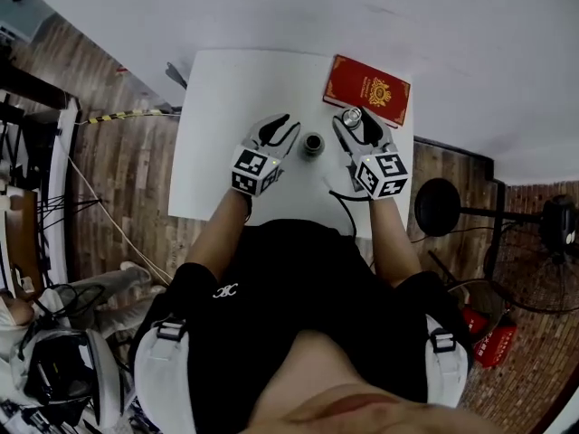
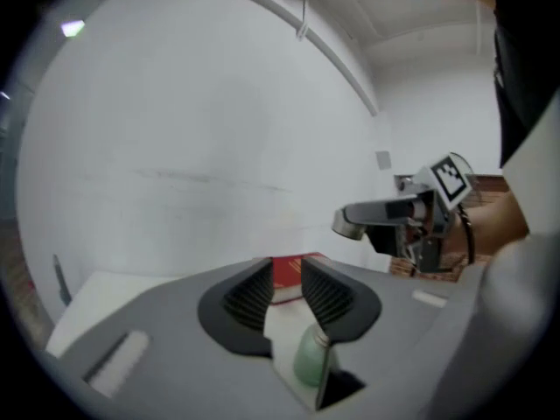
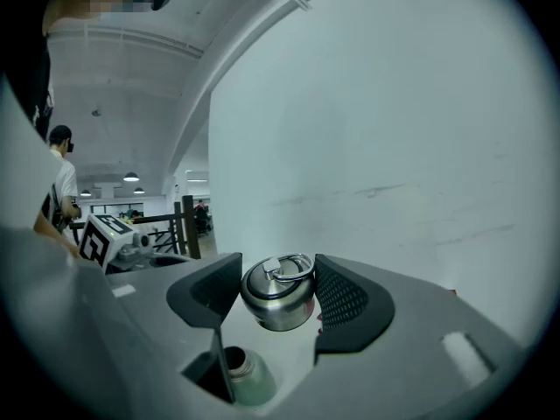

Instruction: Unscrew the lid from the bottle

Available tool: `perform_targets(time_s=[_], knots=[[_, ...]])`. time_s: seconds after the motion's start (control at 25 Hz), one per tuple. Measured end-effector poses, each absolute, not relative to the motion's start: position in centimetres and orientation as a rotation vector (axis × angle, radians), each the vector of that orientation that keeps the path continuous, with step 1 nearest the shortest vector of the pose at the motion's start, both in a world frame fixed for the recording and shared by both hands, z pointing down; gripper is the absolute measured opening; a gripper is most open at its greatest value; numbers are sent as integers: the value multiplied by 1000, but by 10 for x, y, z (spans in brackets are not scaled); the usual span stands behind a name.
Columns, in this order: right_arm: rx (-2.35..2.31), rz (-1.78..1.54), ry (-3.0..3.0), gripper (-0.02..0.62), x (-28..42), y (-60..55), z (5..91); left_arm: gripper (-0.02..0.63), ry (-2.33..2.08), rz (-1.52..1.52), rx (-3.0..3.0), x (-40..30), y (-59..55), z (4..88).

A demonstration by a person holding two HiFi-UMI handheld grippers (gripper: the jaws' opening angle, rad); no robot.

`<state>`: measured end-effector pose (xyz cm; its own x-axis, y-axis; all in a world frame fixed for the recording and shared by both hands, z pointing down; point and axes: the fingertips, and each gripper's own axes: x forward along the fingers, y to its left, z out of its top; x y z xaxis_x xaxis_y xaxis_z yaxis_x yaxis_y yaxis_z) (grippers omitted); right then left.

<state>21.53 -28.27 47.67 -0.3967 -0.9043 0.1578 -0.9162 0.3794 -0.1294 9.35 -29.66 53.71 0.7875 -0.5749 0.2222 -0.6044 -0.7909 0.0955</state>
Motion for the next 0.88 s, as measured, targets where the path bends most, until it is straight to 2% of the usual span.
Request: perform_targets(time_s=[0.04,0.32,0.88], knots=[[1741,295,-2528,264,220,-288,473,133,-1044,238,2799,82,-309,525],[2002,185,-2374,264,247,-307,433,54,-1560,162,2700,19,-350,457],[2051,177,-2375,264,245,-312,417,54,-1712,126,2683,1,-346,399]])
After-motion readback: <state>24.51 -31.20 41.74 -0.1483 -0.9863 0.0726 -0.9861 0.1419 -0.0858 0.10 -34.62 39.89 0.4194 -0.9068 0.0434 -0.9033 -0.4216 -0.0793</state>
